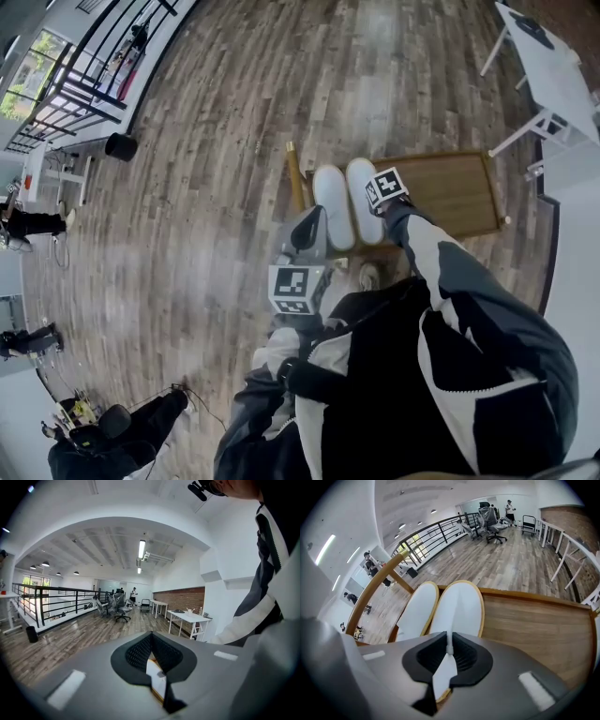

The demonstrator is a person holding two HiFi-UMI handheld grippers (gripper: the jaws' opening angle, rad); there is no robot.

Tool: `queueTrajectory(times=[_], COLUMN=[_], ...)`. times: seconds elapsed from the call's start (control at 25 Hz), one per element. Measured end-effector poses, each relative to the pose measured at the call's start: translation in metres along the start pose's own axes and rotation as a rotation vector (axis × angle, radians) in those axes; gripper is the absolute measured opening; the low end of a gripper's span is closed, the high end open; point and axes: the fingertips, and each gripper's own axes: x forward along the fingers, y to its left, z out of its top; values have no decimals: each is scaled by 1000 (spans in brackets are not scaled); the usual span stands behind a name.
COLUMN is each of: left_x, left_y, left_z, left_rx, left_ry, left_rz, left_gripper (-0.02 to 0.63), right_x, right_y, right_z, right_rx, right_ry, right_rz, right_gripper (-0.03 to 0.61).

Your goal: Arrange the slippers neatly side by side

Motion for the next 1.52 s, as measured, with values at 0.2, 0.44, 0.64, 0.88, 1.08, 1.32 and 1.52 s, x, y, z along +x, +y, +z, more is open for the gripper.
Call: queueTrajectory(times=[0.2,0.44,0.64,0.88,1.08,1.32,1.52], left_x=[-3,-4,7,26,54,71,81], left_y=[2,2,-3,-2,-22,-56,-77], left_z=[-1,-3,2,24,57,77,77], left_rx=[-3,0,-16,-12,14,36,60], left_ry=[4,-4,-23,-62,-103,-113,-105], left_rz=[3,-8,-31,-55,-125,-207,-254], left_gripper=[14,14,14,14,14,14,14], right_x=[2,2,-38,-187,-318,-387,-394], right_y=[7,9,8,60,100,96,80], right_z=[-2,-3,18,78,83,62,51], right_rx=[-30,-38,-86,-198,-396,-373,-369], right_ry=[12,8,-107,-556,-883,-1019,-1032], right_rz=[16,13,43,206,205,121,29], right_gripper=[145,161,104,11,8,8,5])
